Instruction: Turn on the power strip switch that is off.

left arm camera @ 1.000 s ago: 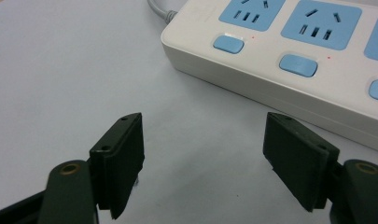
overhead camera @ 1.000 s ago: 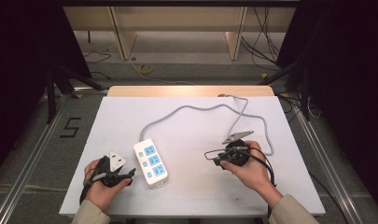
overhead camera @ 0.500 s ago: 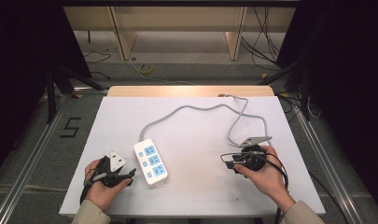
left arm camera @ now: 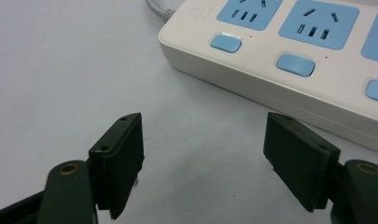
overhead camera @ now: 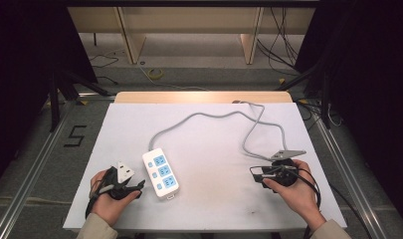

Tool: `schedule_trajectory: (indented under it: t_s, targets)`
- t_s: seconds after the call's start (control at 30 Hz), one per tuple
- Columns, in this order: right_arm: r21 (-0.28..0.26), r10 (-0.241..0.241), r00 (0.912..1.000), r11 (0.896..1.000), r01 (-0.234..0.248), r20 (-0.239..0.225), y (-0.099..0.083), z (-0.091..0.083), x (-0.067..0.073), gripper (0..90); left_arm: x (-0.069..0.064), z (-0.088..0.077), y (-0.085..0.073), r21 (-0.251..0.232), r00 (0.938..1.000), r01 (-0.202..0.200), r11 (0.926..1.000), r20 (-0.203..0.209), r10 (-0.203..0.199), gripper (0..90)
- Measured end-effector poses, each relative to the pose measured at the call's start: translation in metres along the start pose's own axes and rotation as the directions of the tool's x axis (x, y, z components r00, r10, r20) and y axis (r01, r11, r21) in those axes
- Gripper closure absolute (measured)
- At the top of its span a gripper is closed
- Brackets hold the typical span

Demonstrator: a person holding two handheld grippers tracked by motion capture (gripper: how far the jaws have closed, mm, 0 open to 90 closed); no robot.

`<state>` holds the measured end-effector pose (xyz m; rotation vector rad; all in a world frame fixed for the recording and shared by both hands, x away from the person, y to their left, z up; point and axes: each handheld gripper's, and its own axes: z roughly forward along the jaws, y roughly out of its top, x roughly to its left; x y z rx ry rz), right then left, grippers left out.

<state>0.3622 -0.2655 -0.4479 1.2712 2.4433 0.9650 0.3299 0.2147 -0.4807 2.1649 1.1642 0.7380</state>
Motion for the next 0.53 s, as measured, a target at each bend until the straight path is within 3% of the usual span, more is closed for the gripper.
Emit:
schedule_trajectory:
  t_s: [0.2,0.53]
  targets:
    - [-0.016,0.029,0.9995,0.999,-0.029,0.009,-0.009,-0.004,-0.010,50.8,0.000,0.000,0.000,0.001,1.0000,0.000,1.0000,-0.001,0.000,28.4]
    - [-0.003,0.033,0.9993,0.999,-0.033,0.015,-0.014,-0.002,-0.013,48.9,0.001,0.001,0.000,-0.006,1.0000,0.005,1.0000,-0.002,-0.005,27.3]
